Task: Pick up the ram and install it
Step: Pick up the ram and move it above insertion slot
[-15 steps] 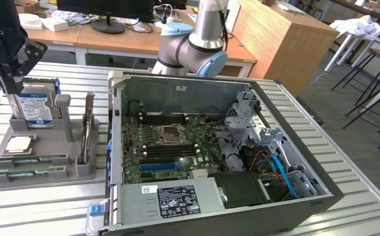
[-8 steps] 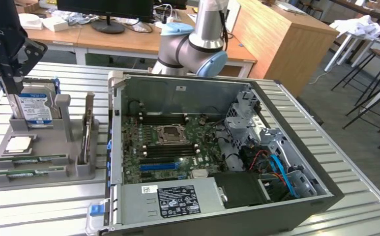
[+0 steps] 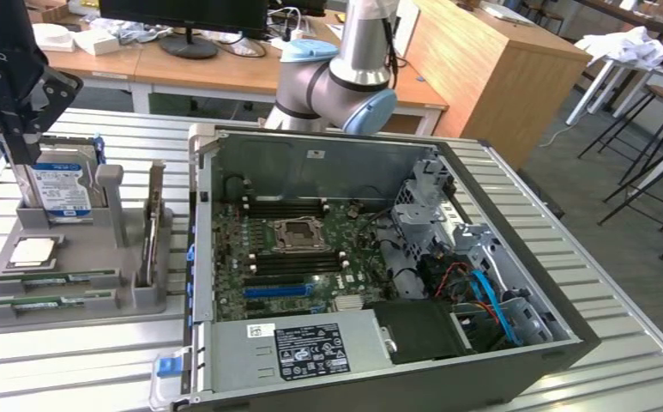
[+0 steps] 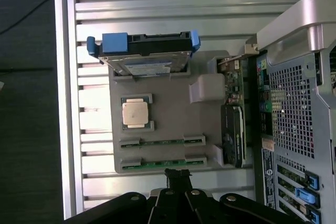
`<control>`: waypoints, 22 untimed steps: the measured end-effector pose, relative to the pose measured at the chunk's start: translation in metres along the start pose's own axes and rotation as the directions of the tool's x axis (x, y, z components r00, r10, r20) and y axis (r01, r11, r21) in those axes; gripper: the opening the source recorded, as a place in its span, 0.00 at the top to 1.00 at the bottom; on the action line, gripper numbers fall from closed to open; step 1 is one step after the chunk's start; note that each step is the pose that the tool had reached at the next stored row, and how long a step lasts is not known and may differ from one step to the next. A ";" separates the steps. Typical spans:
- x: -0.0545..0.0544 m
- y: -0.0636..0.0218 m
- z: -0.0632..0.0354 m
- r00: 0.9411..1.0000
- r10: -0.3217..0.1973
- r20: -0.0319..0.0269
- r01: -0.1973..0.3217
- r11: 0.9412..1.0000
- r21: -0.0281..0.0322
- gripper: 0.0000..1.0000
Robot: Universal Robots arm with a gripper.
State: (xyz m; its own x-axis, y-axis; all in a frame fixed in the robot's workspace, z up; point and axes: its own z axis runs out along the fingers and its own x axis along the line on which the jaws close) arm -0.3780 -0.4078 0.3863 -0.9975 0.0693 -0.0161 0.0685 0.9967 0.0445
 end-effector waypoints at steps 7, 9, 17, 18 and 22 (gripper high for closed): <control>0.000 0.0000 0.0001 0.994 -0.106 -0.005 0.106 0.994 -0.002 0.90; 0.000 0.0000 0.0001 0.990 -0.141 -0.006 0.141 0.990 -0.003 0.90; 0.000 0.0000 0.0001 0.959 -0.283 -0.012 0.283 0.959 -0.006 0.90; 0.000 0.0000 0.0001 0.954 -0.300 -0.013 0.300 0.954 -0.007 0.90; 0.000 0.0000 0.0001 0.929 -0.369 -0.015 0.369 0.929 -0.009 0.90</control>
State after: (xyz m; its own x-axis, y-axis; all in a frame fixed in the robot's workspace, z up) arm -0.3782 -0.4078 0.3862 -0.9525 -0.3041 -0.0161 -0.3045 0.9515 0.0443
